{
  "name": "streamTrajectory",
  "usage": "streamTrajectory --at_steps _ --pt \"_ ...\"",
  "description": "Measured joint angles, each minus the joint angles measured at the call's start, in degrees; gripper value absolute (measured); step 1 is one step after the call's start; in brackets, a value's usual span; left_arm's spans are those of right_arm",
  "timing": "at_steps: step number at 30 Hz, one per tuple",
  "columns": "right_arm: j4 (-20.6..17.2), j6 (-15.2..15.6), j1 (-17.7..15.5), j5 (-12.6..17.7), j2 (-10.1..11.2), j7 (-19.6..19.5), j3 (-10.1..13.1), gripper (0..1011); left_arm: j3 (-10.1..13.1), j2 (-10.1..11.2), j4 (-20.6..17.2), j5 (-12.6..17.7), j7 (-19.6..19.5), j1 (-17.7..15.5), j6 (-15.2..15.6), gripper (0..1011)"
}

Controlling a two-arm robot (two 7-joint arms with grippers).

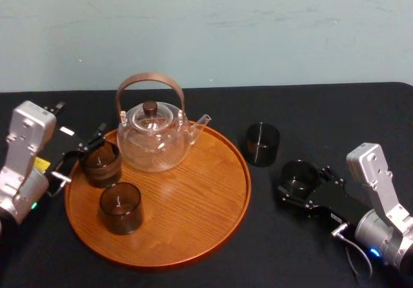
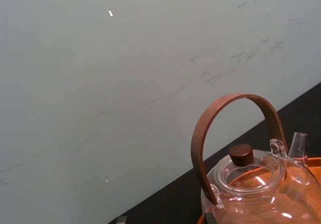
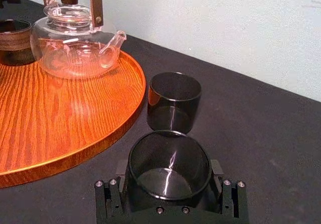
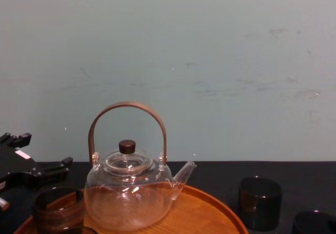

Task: Pick up the glass from the table and place it on the tray.

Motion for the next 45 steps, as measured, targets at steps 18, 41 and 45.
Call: streamTrajectory --at_steps 18,41,45 --pt "2.74 -0.65 1.80 -0.49 -1.76 1.30 0.41 984 0.00 0.00 0.00 0.00 0.00 0.00 0.00 1001" --pt "2.50 -0.53 1.68 -0.48 -1.61 1.19 0.34 916 0.00 0.00 0.00 0.00 0.00 0.00 0.00 1001" --pt "2.48 -0.52 1.68 -0.48 -1.59 1.18 0.34 916 0.00 0.00 0.00 0.00 0.00 0.00 0.00 1001"
